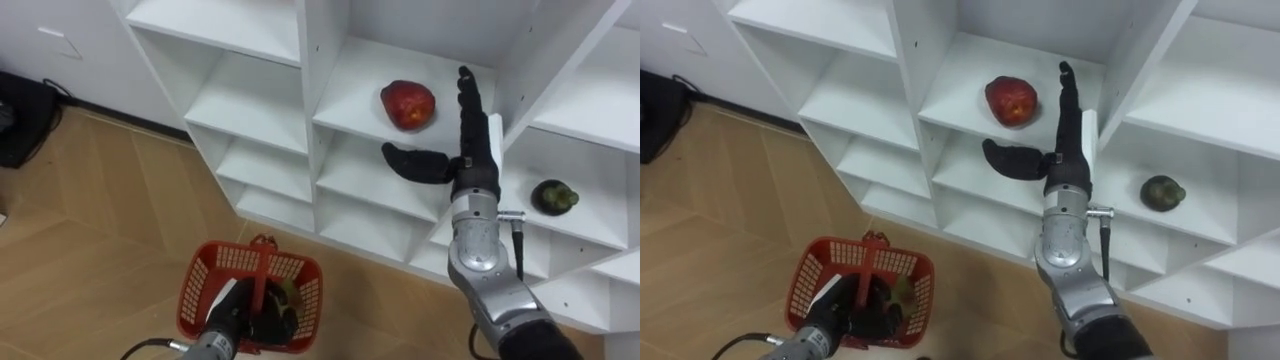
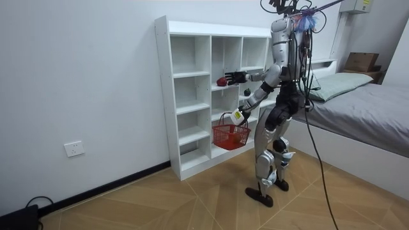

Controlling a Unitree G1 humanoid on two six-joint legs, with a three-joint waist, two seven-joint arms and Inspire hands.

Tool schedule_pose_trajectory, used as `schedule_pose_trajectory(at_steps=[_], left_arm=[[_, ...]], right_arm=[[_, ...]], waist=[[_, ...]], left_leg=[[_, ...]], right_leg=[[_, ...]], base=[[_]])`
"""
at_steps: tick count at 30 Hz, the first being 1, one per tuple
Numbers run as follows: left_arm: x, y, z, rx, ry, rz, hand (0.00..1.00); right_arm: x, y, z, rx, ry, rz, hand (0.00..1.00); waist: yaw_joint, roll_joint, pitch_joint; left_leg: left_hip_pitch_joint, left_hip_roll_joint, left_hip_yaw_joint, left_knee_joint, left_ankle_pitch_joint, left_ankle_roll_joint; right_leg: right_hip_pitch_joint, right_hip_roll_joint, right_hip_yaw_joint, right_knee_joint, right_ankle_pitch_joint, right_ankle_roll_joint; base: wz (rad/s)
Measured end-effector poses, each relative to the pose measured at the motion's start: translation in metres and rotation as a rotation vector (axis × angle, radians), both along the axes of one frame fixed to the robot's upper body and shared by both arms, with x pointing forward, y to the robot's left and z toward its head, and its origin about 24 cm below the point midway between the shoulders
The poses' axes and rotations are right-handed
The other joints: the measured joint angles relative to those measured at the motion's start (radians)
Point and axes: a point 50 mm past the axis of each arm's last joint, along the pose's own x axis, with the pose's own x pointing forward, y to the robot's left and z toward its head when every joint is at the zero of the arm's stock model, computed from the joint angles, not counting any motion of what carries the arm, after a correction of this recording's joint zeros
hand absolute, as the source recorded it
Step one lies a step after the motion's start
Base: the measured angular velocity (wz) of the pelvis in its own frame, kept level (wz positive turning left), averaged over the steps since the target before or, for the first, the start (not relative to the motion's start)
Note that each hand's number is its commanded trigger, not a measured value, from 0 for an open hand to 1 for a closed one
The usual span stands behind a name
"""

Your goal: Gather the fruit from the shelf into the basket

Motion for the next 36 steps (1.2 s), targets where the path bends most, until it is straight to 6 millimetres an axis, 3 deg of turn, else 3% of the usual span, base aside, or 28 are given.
schedule_pose_trajectory(at_steps=[11,16,36], left_arm=[[0.000,-0.001,0.000,-0.007,0.002,-0.010,1.00],[0.001,-0.001,0.000,-0.008,0.001,-0.015,1.00],[0.009,-0.003,0.004,-0.010,-0.022,-0.022,1.00]], right_arm=[[0.001,0.000,0.002,0.000,-0.008,-0.010,0.00],[0.003,-0.001,0.004,0.001,-0.016,-0.010,0.00],[0.018,-0.008,0.010,-0.048,-0.016,-0.025,0.00]], waist=[[0.001,-0.009,0.0053],[0.002,-0.021,0.0122],[0.018,-0.020,0.0117]], left_leg=[[-0.005,0.000,0.000,-0.002,0.000,0.000],[-0.007,0.000,-0.004,-0.001,0.000,0.000],[-0.038,0.001,-0.006,0.008,0.000,0.001]], right_leg=[[-0.005,-0.001,0.001,0.001,-0.005,0.000],[-0.005,0.000,0.000,0.001,-0.007,0.000],[-0.036,-0.001,-0.008,0.011,-0.005,-0.003]], base=[[0.00],[0.00],[0.00]])
